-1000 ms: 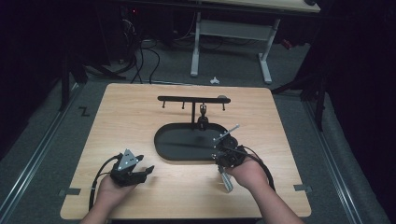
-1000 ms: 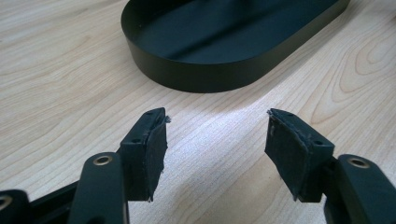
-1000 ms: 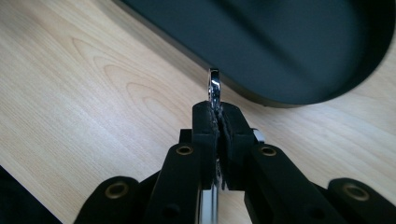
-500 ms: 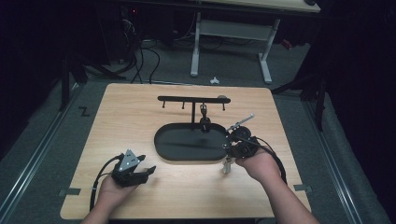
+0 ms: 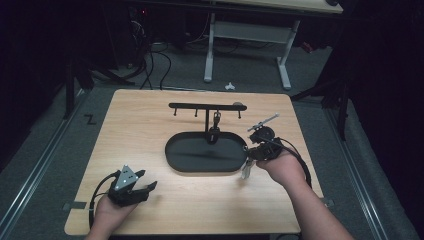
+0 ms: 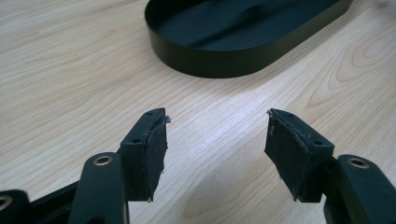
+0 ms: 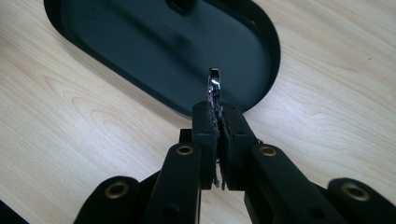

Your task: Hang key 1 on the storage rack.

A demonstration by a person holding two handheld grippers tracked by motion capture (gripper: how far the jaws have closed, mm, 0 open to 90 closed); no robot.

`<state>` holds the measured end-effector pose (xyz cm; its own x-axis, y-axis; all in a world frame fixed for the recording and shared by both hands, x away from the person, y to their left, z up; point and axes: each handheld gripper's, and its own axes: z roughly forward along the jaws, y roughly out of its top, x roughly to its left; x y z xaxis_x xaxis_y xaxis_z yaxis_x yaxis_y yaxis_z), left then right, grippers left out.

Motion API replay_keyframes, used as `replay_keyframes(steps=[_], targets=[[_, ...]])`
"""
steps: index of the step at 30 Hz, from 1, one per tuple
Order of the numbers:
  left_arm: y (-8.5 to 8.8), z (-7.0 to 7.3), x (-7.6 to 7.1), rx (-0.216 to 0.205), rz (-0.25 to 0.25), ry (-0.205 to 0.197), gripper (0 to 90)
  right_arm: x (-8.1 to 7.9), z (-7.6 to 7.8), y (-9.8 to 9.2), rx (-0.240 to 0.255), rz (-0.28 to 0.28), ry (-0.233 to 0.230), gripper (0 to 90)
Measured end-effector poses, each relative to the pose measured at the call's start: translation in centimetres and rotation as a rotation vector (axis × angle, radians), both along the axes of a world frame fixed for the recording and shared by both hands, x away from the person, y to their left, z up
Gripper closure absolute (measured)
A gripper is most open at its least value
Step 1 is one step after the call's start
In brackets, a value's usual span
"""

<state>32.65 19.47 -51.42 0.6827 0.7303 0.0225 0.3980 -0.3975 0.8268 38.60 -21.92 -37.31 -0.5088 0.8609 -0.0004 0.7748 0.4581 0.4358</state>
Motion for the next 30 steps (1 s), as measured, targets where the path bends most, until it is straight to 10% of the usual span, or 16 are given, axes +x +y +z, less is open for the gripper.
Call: replay_keyframes(steps=[30], targets=[[-0.9, -0.1, 1.0, 0.017, 0.004, -0.003, 38.6, 3.5, 3.2, -0.2, 0.028, -0.011, -0.055, 86.0]])
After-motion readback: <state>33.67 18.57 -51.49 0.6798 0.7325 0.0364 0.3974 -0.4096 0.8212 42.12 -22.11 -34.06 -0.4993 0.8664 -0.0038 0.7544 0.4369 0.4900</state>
